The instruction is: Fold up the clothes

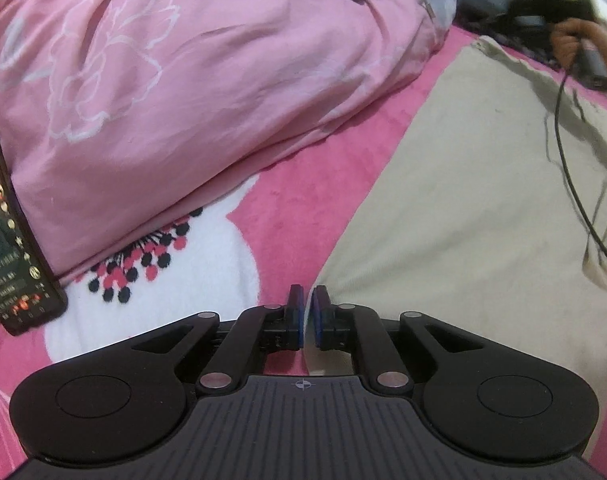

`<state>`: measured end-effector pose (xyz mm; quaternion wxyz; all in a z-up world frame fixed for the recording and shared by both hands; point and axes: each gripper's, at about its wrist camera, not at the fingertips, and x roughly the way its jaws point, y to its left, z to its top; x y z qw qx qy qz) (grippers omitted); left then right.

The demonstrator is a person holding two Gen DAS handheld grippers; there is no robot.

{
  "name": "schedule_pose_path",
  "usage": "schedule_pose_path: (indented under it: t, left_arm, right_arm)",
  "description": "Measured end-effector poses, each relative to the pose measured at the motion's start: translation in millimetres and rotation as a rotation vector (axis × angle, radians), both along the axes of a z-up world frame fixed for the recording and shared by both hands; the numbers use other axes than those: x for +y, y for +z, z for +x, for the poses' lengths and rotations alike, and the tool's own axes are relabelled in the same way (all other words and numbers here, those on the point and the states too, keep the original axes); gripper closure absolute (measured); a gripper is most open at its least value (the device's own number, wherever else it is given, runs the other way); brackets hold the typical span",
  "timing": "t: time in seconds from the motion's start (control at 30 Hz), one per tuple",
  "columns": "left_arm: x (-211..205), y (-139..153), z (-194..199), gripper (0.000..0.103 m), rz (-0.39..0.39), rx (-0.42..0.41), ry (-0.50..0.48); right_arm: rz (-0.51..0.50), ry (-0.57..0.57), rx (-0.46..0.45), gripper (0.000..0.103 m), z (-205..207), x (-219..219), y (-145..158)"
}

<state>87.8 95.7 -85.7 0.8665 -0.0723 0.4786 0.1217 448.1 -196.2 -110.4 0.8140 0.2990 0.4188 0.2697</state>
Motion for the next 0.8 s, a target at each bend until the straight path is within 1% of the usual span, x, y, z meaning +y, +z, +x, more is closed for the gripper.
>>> schedule_pose_path:
  t: [0.03,0.1,0.13,0.17,0.2,0.27,0.3,0.33,0.37,0.4,0.43,0.47,0.5,0.57,0.6,0.67,0.73,0.8]
  left_arm:
    - [4.7,1.2,-0.5,0.094,-0.029,-0.002,0.012]
    - [18.8,6.9,-2.6,0.087,-0.107,-0.01,0.045]
    - [26.2,10.9,-3.3,0.081,-0.142,-0.017,0.062]
    - [35.3,17.3,-6.0,0.077,-0.175,-0.032,0.087]
    - [44.3,24.0,-8.7,0.076,-0.206,-0.046,0.112]
    - [61.3,42.1,-17.0,0.072,-0.212,-0.074,0.173]
    - [69.8,51.3,-20.9,0.072,-0.213,-0.086,0.203]
    - [77.2,61.0,-22.8,0.072,-0.203,-0.081,0.227]
    - [82.3,71.5,-26.9,0.072,-0.176,-0.056,0.236]
    - [87.4,82.0,-31.1,0.072,-0.15,-0.032,0.246]
    - [92.1,92.4,-35.2,0.072,-0.122,-0.007,0.253]
    - [92.6,102.8,-40.2,0.072,-0.082,0.019,0.245]
    - [90.5,112.7,-48.1,0.071,-0.061,0.04,0.24]
    - [86.3,131.8,-64.0,0.066,-0.02,0.083,0.23]
    - [83.9,135.3,-73.4,0.064,-0.025,0.094,0.231]
    - [77.9,136.7,-91.6,0.054,-0.038,0.108,0.236]
    - [68.9,129.4,-112.7,0.048,-0.071,0.095,0.25]
    - [65.6,113.6,-129.3,0.048,-0.139,0.072,0.287]
  right_arm:
    - [0.076,-0.031,0.007,0.102,-2.7,-19.5,4.5]
    - [0.17,-0.053,-0.012,0.101,-11.9,-58.4,20.6]
    - [0.215,-0.064,-0.022,0.101,-16.6,-77.9,28.9]
    - [0.239,-0.07,-0.042,0.101,-19.4,-97.7,38.6]
    - [0.262,-0.076,-0.063,0.101,-22.2,-117.6,48.4]
    - [0.313,-0.067,-0.111,0.1,-37.3,-149.9,68.8]
    - [0.339,-0.062,-0.136,0.1,-45.1,-166.0,79.0]
    - [0.364,-0.057,-0.16,0.1,-52.9,-182.0,89.2]
    - [0.39,-0.052,-0.185,0.1,-60.7,-198.0,99.4]
    - [0.404,-0.018,-0.196,0.099,-68.8,-202.8,107.5]
    - [0.41,0.038,-0.203,0.099,-77.7,-202.4,115.5]
    - [0.414,0.093,-0.204,0.099,-85.3,-195.5,120.6]
    - [0.418,0.149,-0.205,0.099,-92.9,-188.1,125.5]
    - [0.43,0.268,-0.191,0.098,-108.9,-166.7,131.4]
    - [0.438,0.332,-0.176,0.098,-117.4,-152.2,132.1]
    - [0.455,0.462,-0.105,0.097,-135.2,-117.2,128.9]
    - [0.462,0.587,-0.007,0.097,-149.8,-77.8,120.4]
    - [0.453,0.713,0.08,0.097,-170.7,-37.4,113.7]
